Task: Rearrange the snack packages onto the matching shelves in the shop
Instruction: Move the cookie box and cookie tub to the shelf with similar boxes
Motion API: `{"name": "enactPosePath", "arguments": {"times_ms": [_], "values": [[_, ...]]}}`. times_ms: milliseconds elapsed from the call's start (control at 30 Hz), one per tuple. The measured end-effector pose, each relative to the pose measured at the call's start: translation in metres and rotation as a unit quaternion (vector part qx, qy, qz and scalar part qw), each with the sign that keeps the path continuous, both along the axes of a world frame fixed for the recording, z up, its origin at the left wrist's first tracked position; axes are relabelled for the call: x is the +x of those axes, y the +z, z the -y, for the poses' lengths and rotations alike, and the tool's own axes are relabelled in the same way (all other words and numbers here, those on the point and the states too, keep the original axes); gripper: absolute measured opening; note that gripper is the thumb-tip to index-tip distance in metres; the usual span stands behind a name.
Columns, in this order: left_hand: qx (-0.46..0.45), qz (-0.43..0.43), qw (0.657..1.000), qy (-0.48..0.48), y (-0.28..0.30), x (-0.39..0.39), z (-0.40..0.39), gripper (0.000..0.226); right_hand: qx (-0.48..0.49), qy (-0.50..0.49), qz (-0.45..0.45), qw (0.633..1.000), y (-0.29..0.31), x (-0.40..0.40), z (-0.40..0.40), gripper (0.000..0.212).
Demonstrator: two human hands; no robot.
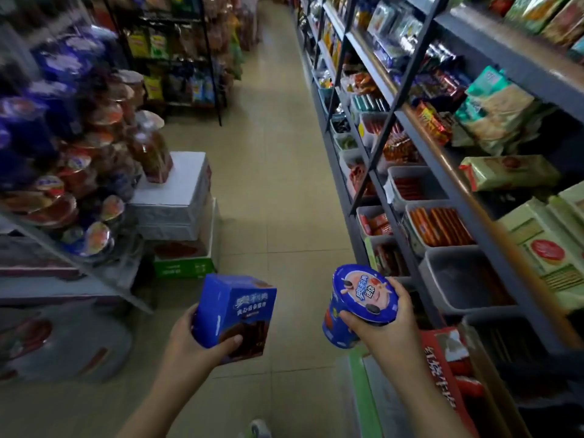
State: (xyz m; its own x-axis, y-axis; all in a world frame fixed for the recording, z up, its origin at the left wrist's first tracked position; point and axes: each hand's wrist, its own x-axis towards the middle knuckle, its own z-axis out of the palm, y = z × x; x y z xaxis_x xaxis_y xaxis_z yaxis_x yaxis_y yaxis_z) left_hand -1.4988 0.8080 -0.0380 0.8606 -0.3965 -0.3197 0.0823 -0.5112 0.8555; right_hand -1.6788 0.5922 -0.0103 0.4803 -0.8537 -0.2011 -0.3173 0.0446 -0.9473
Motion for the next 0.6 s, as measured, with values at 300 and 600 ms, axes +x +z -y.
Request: {"name": "enactPosePath", "arguments": {"times_ms": [300,600], "values": [[-0.045,0.009,0.994,-0.102,0.009,0.077,0.153,0.095,0.036,-0.098,-0.065,0.992,-0.02,0.02,0.088,0.108],[-0.043,-0.029,0.991,-0.126,0.012,0.175,0.298,0.097,0.045,-0.078,-0.057,0.994,-0.014,0.134,0.24,0.109]]}}
